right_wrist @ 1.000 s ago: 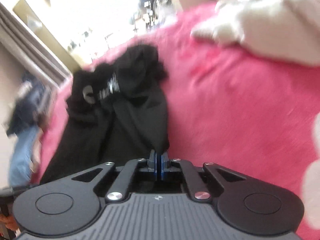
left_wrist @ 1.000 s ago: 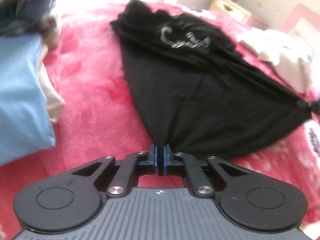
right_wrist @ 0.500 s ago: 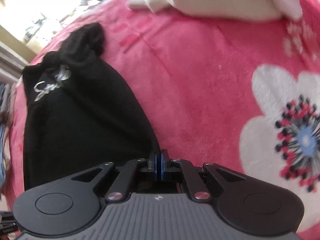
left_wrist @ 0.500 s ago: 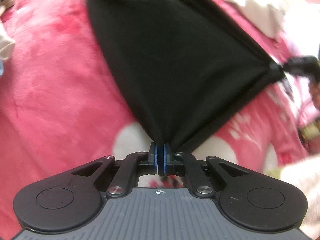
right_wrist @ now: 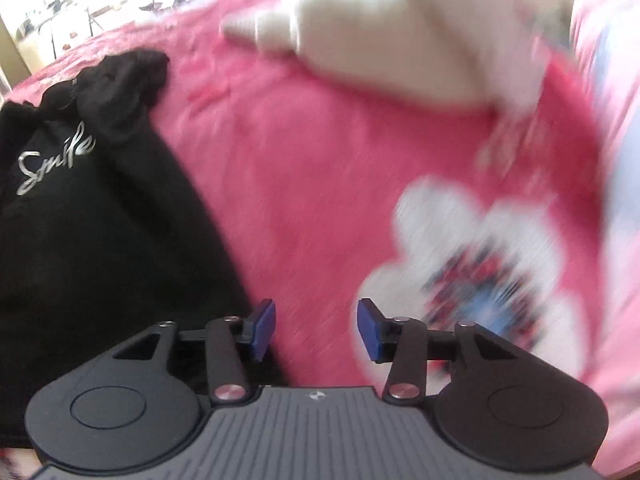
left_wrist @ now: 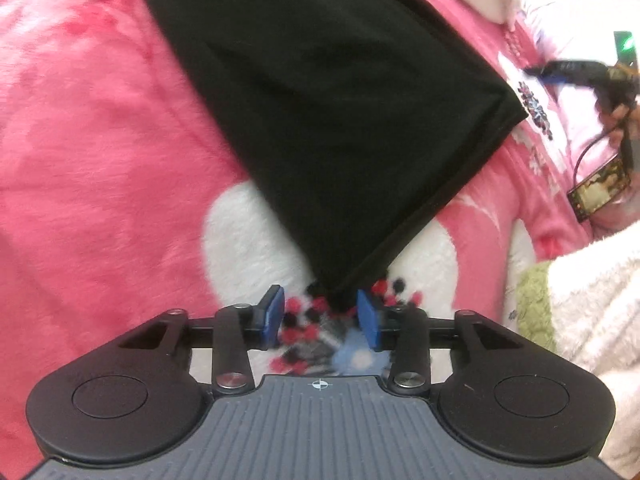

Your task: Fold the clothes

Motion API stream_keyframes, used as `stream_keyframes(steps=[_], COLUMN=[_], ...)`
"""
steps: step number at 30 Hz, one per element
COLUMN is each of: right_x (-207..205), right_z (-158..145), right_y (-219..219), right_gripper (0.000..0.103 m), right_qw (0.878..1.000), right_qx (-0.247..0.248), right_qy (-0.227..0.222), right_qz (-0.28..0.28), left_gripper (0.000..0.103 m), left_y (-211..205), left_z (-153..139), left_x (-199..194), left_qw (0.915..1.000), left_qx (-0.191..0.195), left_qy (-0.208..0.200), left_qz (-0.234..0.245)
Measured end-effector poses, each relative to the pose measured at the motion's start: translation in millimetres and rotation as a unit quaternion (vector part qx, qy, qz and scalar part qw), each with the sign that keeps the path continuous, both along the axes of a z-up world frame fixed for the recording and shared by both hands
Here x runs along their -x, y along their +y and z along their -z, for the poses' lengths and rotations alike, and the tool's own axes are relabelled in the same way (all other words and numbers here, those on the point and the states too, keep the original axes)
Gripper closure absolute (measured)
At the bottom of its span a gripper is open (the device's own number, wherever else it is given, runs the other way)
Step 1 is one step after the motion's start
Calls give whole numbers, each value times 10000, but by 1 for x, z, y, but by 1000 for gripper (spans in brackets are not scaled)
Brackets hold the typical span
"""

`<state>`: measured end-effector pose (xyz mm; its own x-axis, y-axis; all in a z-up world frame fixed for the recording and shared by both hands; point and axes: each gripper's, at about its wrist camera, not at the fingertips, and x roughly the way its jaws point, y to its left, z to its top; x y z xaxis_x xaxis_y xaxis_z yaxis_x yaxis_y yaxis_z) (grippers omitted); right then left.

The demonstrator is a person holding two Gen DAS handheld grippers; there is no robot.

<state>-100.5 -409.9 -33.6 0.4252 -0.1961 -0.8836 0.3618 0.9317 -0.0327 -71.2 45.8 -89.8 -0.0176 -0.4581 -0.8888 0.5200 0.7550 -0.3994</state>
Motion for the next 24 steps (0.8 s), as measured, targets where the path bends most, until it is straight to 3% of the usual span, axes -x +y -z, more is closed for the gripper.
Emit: stream_keyframes(steps=[3, 5, 8, 12, 15, 17, 24], right_x=[-13, -34, -66, -102, -128, -144, -220], right_z=[-31, -46, -58, -58, -48, -43, -24], right_y=[19, 49, 109, 185, 228, 249, 330], right_gripper=[55, 55, 55, 55, 56, 58, 60], right_qw=[9953, 9873, 9619, 9153, 8932, 8855, 8511], right_qx=[740, 721, 452, -169, -507, -666, -195], right_qy=[-359, -677, -890, -724, -427, -323, -868], right_qz=[-509, -1241, -2545, -3958, -4448, -4587, -5175], left_gripper=[60, 60, 60, 61, 63, 69, 69], left_y=[2, 3, 2, -9, -13, -13, -10], left_z=[-10, -8, -4, 6, 12, 11, 13], left_x=[-3, -10, -14, -12, -10, -9, -18], left_qw=[9997, 9989, 9977, 9961, 9938, 9930, 9884], left_qx=[-20, 27, 176, 427, 609, 709, 998], left_qy=[-129, -207, -347, -498, -506, -500, -349], left_qz=[-217, -414, -550, -595, -782, -798, -1089])
